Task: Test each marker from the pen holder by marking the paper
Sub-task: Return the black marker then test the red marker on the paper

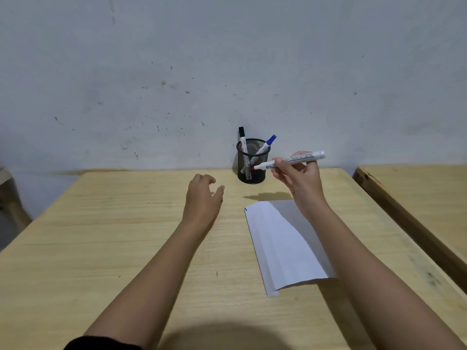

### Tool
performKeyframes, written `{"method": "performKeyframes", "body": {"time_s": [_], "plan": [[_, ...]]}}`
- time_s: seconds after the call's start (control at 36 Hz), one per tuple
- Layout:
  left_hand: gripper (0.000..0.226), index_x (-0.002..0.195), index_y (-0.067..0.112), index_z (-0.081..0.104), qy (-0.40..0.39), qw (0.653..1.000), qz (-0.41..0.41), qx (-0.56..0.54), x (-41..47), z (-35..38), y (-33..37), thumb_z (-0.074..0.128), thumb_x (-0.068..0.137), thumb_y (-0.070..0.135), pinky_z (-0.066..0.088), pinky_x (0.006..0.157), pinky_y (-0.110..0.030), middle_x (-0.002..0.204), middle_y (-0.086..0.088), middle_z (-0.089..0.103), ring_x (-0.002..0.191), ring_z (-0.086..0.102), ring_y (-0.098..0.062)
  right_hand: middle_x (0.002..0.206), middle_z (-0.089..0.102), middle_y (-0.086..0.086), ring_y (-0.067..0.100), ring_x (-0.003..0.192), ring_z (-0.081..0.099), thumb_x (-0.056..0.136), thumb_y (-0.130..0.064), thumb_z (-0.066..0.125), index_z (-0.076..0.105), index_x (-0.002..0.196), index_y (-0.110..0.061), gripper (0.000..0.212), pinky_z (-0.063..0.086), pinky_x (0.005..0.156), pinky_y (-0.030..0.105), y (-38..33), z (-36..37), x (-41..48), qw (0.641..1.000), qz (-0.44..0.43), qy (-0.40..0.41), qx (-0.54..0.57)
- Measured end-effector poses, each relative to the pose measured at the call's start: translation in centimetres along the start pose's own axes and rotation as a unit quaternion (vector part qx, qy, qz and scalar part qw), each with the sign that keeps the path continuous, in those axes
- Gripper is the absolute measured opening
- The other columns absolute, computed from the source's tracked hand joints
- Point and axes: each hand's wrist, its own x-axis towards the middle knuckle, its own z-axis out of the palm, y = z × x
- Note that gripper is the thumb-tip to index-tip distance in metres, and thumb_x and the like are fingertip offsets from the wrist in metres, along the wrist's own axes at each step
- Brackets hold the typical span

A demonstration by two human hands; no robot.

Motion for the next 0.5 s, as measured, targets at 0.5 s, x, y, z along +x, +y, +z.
{"method": "performKeyframes", "body": {"time_s": [0.5], "plan": [[0.044, 0.123, 0.015, 0.06, -0.222, 0.965, 0.139, 0.016, -6.8, 0.6, 1.1, 0.055, 0.089, 0.043, 0.038, 0.093, -0.024, 0.127, 0.004, 0.054, 0.12, 0.044, -0.008, 0.066, 0.054, 0.006, 0.01, 0.055, 0.049, 0.077, -0.001, 0.07, 0.059, 0.071, -0.013, 0.017, 0.044, 0.057, 0.016, 3.5, 1.9, -0.7, 0.991, 0.087, -0.008, -0.1]]}}
